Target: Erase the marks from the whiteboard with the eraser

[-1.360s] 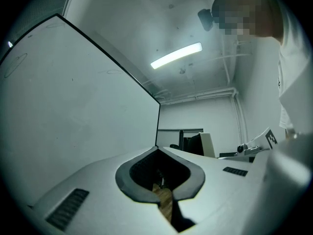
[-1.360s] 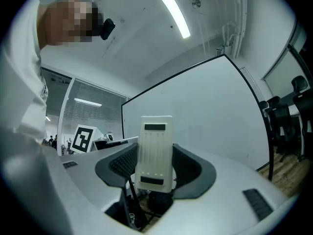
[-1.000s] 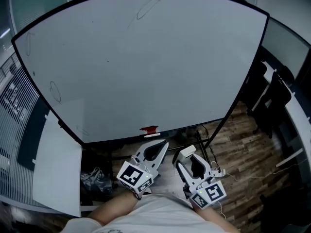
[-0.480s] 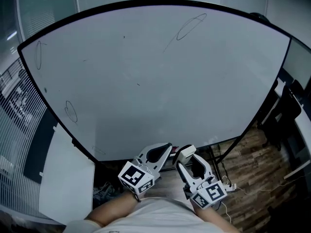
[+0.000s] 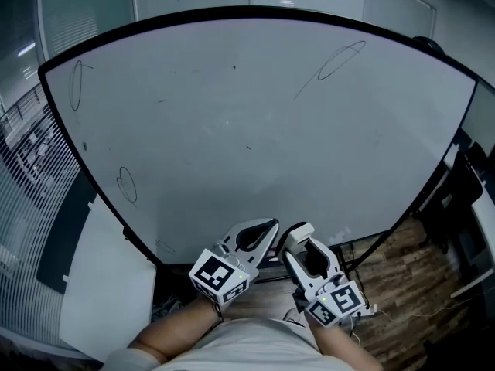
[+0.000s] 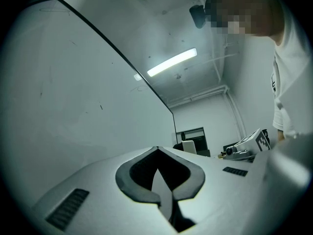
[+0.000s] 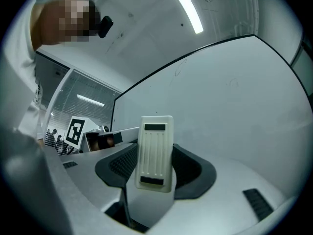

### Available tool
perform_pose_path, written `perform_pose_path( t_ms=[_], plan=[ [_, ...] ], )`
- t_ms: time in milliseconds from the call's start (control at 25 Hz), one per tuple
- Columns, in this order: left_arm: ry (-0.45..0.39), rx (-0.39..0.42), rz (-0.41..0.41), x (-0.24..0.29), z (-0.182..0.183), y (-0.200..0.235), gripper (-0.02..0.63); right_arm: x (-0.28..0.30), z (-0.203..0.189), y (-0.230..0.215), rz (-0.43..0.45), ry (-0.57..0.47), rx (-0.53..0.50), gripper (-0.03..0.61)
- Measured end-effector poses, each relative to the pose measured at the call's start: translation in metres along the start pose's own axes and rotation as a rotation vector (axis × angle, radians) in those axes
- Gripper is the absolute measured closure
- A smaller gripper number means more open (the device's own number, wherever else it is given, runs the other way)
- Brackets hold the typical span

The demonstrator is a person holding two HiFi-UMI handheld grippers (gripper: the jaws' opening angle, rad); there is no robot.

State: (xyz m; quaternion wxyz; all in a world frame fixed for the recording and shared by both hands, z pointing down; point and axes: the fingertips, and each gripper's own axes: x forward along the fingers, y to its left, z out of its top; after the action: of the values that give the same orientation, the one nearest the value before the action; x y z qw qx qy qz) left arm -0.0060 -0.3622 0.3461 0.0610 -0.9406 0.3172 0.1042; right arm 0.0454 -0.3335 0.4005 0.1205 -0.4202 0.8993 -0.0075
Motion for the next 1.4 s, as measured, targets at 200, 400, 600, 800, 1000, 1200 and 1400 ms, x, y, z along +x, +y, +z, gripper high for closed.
perform_pose_path(
  t_ms=[200,400,600,800,1000,1200,1400],
  plan=[
    [-0.019,0.007,-0.002,0.007,0.013,0.025,0.607,0.027,0.025,-0.007,0.039,-0.019,-0.044,0.347],
    [-0.033,0.060,0.004,0.012,0.038,0.045,0.607,0.058,0.076,-0.013,0.094,-0.033,-0.103,0.347],
    [-0.042,0.087,-0.027,0.024,0.063,0.049,0.607,0.081,0.136,-0.038,0.089,-0.041,-0.198,0.347],
    [-0.055,0.145,-0.065,0.039,0.088,0.051,0.607,0.097,0.206,-0.073,0.030,-0.060,-0.321,0.346],
    [-0.071,0.156,-0.086,0.054,0.115,0.059,0.607,0.109,0.278,-0.109,-0.066,-0.039,-0.478,0.346],
    [-0.073,0.187,-0.107,0.068,0.133,0.059,0.607,0.113,0.347,-0.140,-0.170,-0.039,-0.606,0.345],
    [-0.092,0.203,-0.116,0.074,0.147,0.060,0.607,0.117,0.382,-0.154,-0.214,-0.027,-0.672,0.346]
  ],
)
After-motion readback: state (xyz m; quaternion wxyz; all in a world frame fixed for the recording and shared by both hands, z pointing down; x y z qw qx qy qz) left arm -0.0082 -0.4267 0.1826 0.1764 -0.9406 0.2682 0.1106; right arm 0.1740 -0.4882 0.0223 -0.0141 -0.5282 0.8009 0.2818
